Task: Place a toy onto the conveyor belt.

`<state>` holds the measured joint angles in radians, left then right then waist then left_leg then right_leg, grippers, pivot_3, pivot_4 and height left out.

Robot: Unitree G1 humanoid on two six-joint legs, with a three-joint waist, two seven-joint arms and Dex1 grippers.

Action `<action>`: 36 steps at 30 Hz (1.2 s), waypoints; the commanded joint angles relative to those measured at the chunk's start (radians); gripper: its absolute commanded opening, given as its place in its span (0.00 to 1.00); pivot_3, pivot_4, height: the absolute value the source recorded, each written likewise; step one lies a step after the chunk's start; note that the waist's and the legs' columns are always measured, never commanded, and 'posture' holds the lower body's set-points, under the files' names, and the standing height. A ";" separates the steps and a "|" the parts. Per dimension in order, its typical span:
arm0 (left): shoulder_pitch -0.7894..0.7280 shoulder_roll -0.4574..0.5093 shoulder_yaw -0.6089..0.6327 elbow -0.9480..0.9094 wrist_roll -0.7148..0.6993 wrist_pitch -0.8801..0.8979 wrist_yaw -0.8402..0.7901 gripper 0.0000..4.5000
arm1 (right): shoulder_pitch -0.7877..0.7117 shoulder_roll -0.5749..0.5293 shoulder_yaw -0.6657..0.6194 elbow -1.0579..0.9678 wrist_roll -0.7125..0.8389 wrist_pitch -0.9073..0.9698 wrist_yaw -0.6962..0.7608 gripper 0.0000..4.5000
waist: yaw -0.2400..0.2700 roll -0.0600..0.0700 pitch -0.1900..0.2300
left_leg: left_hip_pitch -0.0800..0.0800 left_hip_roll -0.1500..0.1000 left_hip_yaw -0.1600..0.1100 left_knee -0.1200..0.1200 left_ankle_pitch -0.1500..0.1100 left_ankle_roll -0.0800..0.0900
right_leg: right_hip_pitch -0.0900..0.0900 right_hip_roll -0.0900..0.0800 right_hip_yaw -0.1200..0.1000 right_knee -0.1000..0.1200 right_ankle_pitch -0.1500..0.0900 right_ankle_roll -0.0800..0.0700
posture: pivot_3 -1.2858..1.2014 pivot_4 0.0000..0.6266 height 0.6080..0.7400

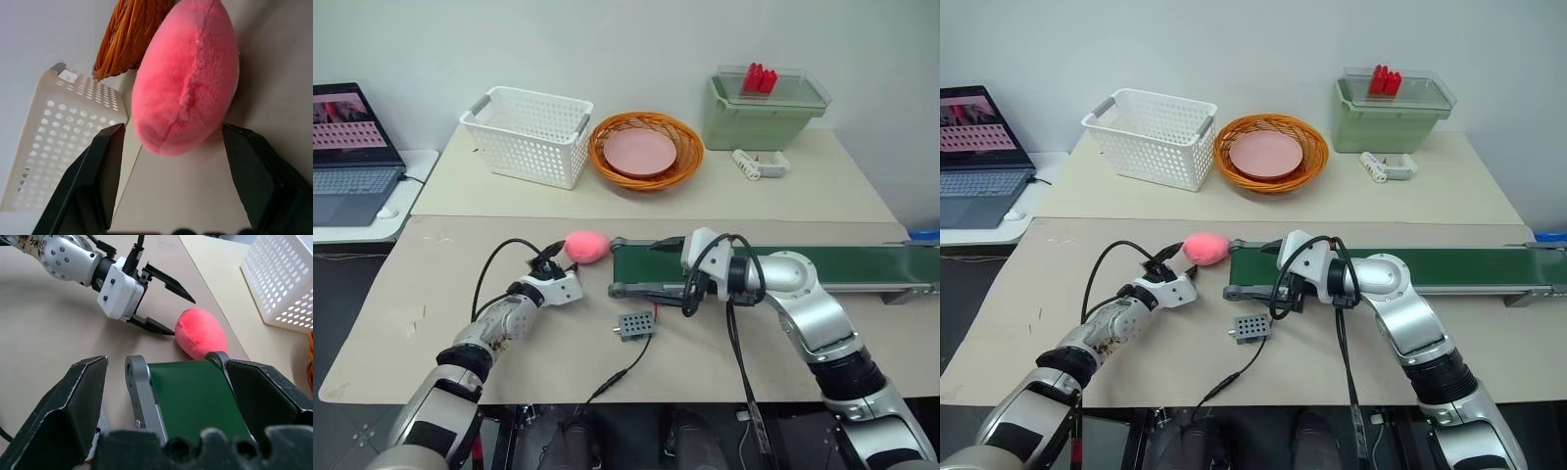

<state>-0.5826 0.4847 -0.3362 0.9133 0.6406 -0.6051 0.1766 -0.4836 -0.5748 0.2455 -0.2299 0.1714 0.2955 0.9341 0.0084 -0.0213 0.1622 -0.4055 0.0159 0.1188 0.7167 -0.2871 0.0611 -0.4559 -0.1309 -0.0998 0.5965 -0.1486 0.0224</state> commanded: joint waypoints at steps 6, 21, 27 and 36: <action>-0.058 -0.023 -0.007 0.033 -0.031 -0.030 -0.037 0.74 | -0.008 -0.003 -0.035 -0.042 0.014 0.002 -0.013 1.00 | 0.001 0.000 0.000 | 0.000 0.000 0.000 0.002 0.000 0.001 | 0.000 0.000 0.000 0.000 0.000 0.000 | 0.52 0.24 1.00; -0.060 -0.028 -0.006 0.049 -0.049 -0.035 -0.056 0.01 | -0.002 -0.002 -0.038 -0.049 0.025 0.005 -0.023 1.00 | 0.004 0.000 0.000 | 0.001 0.000 -0.001 0.004 -0.001 0.002 | 0.002 0.000 0.000 0.000 0.000 0.000 | 0.52 0.24 1.00; -0.050 -0.048 0.075 0.047 -0.158 0.012 -0.081 0.01 | 0.005 -0.005 -0.038 -0.053 0.023 0.008 -0.025 1.00 | 0.004 0.000 0.000 | 0.000 0.000 -0.001 0.006 -0.001 0.003 | 0.003 -0.001 0.001 0.000 0.001 0.001 | 0.52 0.24 1.00; 0.033 -0.119 0.424 -0.478 -0.693 0.450 -0.268 0.01 | 0.032 -0.023 -0.055 -0.051 0.022 0.009 -0.022 1.00 | -0.004 0.000 0.000 | -0.002 0.001 -0.001 0.008 -0.001 0.003 | 0.001 0.000 0.001 0.001 0.001 0.001 | 0.52 0.24 1.00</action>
<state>-0.5610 0.3835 0.0472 0.5656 0.0555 -0.2736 -0.0507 -0.4515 -0.5904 0.2210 -0.2498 0.1802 0.3080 0.9134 0.0046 -0.0215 0.1622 -0.4074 0.0168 0.1175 0.7262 -0.2881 0.0636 -0.4545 -0.1313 -0.0988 0.5975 -0.1480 0.0236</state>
